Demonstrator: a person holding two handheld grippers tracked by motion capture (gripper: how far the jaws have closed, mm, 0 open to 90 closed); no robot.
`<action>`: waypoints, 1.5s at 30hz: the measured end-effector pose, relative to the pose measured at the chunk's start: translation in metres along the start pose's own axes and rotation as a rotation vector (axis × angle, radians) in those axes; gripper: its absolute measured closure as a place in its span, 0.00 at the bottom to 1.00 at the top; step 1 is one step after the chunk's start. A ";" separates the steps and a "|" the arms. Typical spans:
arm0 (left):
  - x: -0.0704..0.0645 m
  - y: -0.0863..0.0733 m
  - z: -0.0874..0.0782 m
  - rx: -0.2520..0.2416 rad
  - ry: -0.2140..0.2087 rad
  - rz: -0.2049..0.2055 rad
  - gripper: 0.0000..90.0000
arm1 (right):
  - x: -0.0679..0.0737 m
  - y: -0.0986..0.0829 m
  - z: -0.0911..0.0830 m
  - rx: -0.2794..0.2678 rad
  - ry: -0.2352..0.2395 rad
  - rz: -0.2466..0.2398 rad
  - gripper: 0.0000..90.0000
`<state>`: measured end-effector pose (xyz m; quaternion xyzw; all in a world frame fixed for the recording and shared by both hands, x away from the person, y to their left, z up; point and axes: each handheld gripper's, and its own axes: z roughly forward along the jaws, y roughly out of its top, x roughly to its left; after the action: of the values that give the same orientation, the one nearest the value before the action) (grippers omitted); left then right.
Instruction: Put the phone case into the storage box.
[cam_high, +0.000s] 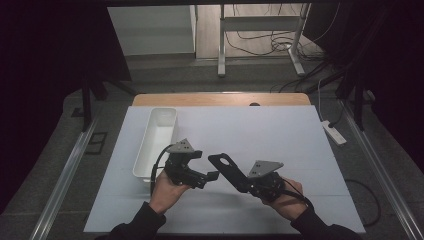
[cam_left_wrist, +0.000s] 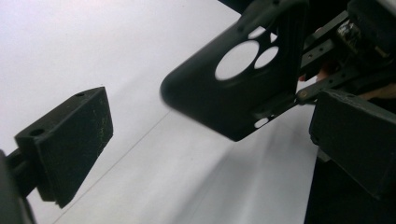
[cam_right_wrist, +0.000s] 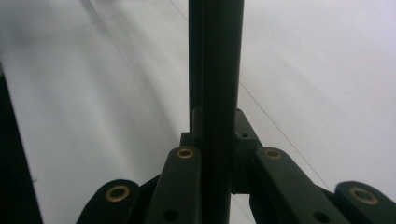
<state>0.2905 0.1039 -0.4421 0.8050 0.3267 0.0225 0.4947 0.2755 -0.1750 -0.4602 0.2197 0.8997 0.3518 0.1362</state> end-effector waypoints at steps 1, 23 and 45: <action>0.001 -0.001 -0.001 -0.003 0.008 0.013 0.00 | -0.001 0.000 -0.001 -0.008 0.011 0.008 0.94; 0.006 -0.008 -0.013 0.012 -0.033 0.062 0.13 | -0.011 -0.009 -0.015 -0.101 0.242 0.038 0.94; 0.007 -0.008 -0.018 -0.021 -0.157 0.042 0.79 | -0.006 -0.007 -0.013 -0.110 0.248 0.021 0.94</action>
<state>0.2857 0.1244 -0.4414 0.8057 0.2696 -0.0271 0.5267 0.2736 -0.1903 -0.4555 0.1763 0.8867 0.4262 0.0321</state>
